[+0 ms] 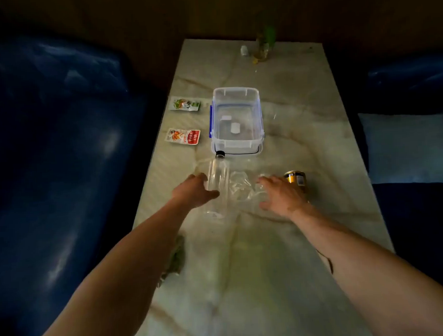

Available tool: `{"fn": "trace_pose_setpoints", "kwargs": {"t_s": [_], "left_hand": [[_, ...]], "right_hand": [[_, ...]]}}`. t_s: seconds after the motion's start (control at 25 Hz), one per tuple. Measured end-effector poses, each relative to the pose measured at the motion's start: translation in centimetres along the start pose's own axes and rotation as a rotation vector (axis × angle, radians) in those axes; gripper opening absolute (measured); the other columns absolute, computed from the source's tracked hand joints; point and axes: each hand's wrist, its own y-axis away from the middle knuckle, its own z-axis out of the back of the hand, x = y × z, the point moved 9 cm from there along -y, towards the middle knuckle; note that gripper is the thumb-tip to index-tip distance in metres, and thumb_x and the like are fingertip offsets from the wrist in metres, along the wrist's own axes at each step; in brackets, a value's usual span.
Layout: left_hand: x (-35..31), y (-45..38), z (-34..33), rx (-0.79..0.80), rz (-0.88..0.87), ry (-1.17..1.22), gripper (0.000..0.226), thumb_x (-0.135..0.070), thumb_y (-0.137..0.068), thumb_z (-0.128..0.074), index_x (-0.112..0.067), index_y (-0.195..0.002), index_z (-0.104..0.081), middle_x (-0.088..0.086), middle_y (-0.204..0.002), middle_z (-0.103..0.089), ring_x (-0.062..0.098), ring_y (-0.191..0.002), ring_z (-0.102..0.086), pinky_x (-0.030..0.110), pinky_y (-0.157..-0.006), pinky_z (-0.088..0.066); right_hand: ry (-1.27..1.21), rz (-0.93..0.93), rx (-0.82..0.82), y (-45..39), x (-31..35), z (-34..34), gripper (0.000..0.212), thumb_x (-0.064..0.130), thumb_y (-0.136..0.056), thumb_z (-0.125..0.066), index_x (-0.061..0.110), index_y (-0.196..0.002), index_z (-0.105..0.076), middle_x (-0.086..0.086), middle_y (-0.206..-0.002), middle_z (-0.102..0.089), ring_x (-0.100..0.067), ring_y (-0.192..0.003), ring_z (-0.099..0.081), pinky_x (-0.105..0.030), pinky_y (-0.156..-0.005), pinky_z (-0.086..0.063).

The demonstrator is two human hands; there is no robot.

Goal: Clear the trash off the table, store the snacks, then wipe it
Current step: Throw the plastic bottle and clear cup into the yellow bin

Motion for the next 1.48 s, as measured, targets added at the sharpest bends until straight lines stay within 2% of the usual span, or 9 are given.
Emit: {"fn": "trace_pose_setpoints", "kwargs": {"t_s": [0.28, 0.44, 0.68, 0.84, 0.92, 1.12, 1.2, 1.36, 1.48], "left_hand": [[0.4, -3.6, -3.0, 0.081, 0.088, 0.250, 0.096, -0.053, -0.068, -0.077, -0.026, -0.143, -0.023, 0.018, -0.142, -0.039, 0.040, -0.121, -0.053, 0.054, -0.101, -0.047], [0.4, -4.7, -4.4, 0.092, 0.074, 0.416, 0.096, -0.043, -0.068, -0.081, -0.022, -0.142, -0.024, 0.018, -0.135, -0.051, 0.037, -0.117, -0.055, 0.045, -0.098, -0.049], [1.5, -5.1, -5.8, 0.103, 0.124, 0.531, 0.091, -0.041, -0.071, -0.077, -0.025, -0.142, -0.023, 0.020, -0.118, -0.064, 0.036, -0.106, -0.061, 0.039, -0.089, -0.051], [2.3, -3.9, -5.7, 0.080, 0.187, 0.649, 0.088, -0.038, -0.072, -0.076, -0.027, -0.142, -0.025, 0.020, -0.115, -0.066, 0.035, -0.102, -0.064, 0.038, -0.084, -0.054], [2.9, -3.0, -5.6, 0.055, 0.243, 0.745, 0.083, -0.037, -0.072, -0.076, -0.028, -0.140, -0.030, 0.019, -0.119, -0.064, 0.038, -0.103, -0.064, 0.042, -0.085, -0.054], [3.0, 1.2, -5.5, 0.078, 0.320, 1.124, 0.067, -0.032, -0.078, -0.073, -0.027, -0.135, -0.039, 0.010, -0.098, -0.064, 0.021, -0.070, -0.057, 0.029, -0.054, -0.047], [2.3, 3.5, -5.6, 0.107, 0.297, 1.205, 0.059, -0.029, -0.080, -0.071, -0.028, -0.132, -0.042, 0.006, -0.094, -0.064, 0.020, -0.071, -0.056, 0.029, -0.057, -0.047], [0.9, 8.7, -7.1, 0.176, 0.241, 1.344, 0.053, -0.031, -0.082, -0.069, -0.031, -0.130, -0.047, 0.009, -0.109, -0.065, 0.026, -0.086, -0.061, 0.033, -0.063, -0.052], [-0.3, 12.7, -9.0, 0.254, 0.183, 1.393, 0.050, -0.032, -0.082, -0.069, -0.034, -0.128, -0.049, 0.010, -0.115, -0.065, 0.031, -0.095, -0.064, 0.037, -0.069, -0.054]], "right_hand": [[0.074, -0.007, 0.177, -6.8, 0.7, -2.8, 0.098, 0.040, -0.069, -0.077, 0.035, -0.148, -0.018, -0.001, -0.152, -0.031, -0.028, -0.138, -0.031, -0.051, -0.105, -0.036], [0.113, 0.034, 0.203, -9.2, 1.9, -4.2, 0.096, 0.049, -0.071, -0.073, 0.036, -0.149, -0.019, 0.001, -0.154, -0.030, -0.027, -0.140, -0.029, -0.052, -0.109, -0.030], [0.163, 0.050, 0.194, -10.4, 3.0, -4.5, 0.084, 0.043, -0.072, -0.072, 0.033, -0.144, -0.030, -0.001, -0.147, -0.043, -0.026, -0.138, -0.033, -0.057, -0.114, -0.020], [0.080, 0.067, 0.105, -9.4, 3.4, -3.2, 0.078, 0.042, -0.073, -0.070, 0.030, -0.143, -0.035, -0.004, -0.141, -0.048, -0.027, -0.132, -0.041, -0.047, -0.111, -0.033], [0.006, 0.044, 0.037, -8.2, 3.4, -2.2, 0.074, 0.046, -0.073, -0.069, 0.031, -0.139, -0.038, -0.004, -0.137, -0.052, -0.028, -0.126, -0.046, -0.043, -0.102, -0.041], [-0.416, -0.136, -0.058, -3.4, 2.2, -1.3, 0.066, 0.076, -0.063, -0.061, 0.039, -0.117, -0.049, 0.007, -0.114, -0.060, -0.018, -0.103, -0.060, -0.034, -0.080, -0.049], [-0.594, -0.224, -0.073, -0.9, 1.5, -1.6, 0.066, 0.083, -0.062, -0.056, 0.037, -0.109, -0.055, 0.009, -0.104, -0.062, -0.015, -0.094, -0.062, -0.033, -0.079, -0.050], [-0.939, -0.385, -0.177, 5.5, -1.1, -3.4, 0.046, 0.074, -0.068, -0.061, 0.034, -0.092, -0.063, 0.003, -0.098, -0.072, -0.017, -0.089, -0.067, -0.041, -0.084, -0.055], [-1.152, -0.476, -0.215, 11.7, -2.9, -5.4, 0.043, 0.073, -0.064, -0.064, 0.038, -0.089, -0.063, 0.005, -0.093, -0.071, -0.012, -0.072, -0.065, -0.036, -0.064, -0.059]]}}
